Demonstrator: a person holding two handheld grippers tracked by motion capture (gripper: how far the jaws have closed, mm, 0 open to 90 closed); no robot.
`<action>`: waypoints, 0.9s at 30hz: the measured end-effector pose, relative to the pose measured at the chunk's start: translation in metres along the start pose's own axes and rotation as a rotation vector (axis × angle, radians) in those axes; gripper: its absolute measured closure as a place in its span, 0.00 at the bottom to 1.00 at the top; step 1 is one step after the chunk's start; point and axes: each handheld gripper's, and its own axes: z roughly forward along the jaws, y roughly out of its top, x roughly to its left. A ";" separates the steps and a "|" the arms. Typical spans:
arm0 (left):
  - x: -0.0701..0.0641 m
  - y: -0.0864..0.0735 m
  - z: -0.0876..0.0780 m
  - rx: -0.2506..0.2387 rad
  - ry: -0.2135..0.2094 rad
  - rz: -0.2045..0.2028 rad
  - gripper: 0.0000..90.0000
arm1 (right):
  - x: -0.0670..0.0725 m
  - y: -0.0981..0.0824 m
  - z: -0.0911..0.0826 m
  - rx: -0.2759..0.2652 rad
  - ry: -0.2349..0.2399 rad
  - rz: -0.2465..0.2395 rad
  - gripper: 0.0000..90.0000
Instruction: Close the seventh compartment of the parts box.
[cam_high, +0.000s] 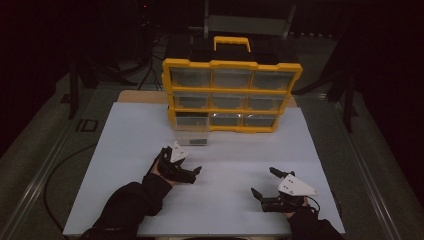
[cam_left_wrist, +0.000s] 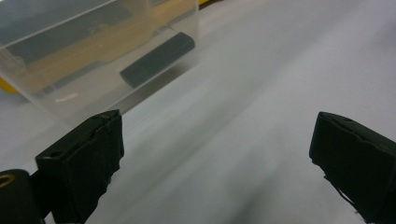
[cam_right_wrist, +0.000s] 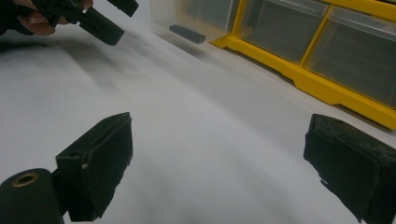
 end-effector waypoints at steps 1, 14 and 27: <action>0.000 0.000 0.000 0.001 0.006 0.004 0.08 | 0.000 0.000 0.000 -0.001 0.000 0.001 0.09; 0.007 0.002 -0.002 -0.026 0.100 -0.024 0.35 | 0.000 0.000 0.000 0.001 -0.004 -0.003 0.09; 0.010 0.003 -0.003 -0.046 0.141 -0.027 0.63 | -0.001 0.000 0.000 0.001 -0.006 -0.004 0.09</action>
